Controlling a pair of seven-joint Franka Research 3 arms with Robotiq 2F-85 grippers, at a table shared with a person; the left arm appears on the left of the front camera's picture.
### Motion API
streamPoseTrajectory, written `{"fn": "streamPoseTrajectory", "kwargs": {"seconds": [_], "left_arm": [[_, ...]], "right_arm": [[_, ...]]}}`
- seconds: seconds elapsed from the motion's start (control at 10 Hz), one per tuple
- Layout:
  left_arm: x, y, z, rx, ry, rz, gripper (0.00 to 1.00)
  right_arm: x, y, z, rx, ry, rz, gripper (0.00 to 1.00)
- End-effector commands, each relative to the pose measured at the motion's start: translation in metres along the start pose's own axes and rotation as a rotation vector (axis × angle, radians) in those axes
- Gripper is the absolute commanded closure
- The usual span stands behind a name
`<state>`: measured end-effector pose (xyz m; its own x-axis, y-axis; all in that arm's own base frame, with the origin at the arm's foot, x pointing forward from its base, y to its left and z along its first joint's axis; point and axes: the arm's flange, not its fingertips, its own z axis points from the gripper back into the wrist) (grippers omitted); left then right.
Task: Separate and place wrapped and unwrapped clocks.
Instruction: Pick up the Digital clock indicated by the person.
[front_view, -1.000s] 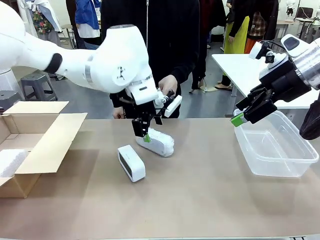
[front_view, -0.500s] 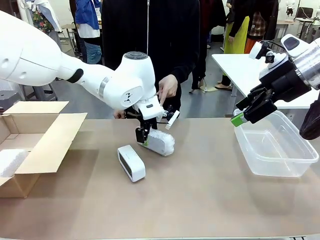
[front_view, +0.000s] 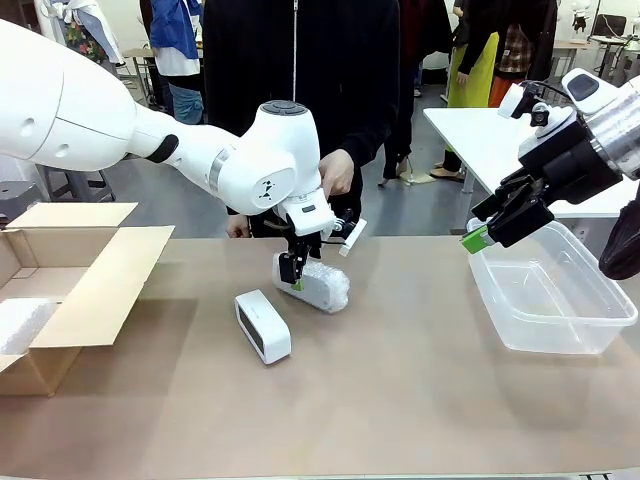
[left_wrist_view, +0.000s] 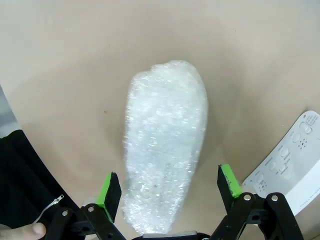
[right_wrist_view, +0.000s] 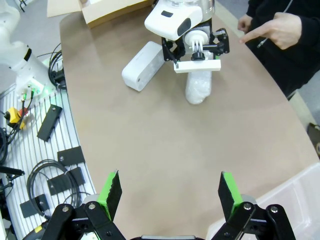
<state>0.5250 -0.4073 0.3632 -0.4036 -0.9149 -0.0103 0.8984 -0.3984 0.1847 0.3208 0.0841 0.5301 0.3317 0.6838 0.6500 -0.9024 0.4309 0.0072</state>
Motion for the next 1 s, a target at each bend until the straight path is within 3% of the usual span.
{"fn": "streamPoseTrajectory", "kwargs": {"seconds": [0.0,0.6,0.9], "left_arm": [[0.003,0.006,0.001,-0.001,0.020,0.005,0.00],[-0.003,0.009,-0.026,-0.027,-0.013,0.008,0.00],[-0.004,0.008,-0.020,0.005,-0.024,0.018,0.00]], "right_arm": [[0.000,-0.001,-0.002,0.020,-0.022,-0.005,0.00],[0.000,-0.001,-0.002,0.020,-0.022,-0.005,0.00],[0.000,-0.001,-0.002,0.020,-0.022,-0.005,0.00]]}}
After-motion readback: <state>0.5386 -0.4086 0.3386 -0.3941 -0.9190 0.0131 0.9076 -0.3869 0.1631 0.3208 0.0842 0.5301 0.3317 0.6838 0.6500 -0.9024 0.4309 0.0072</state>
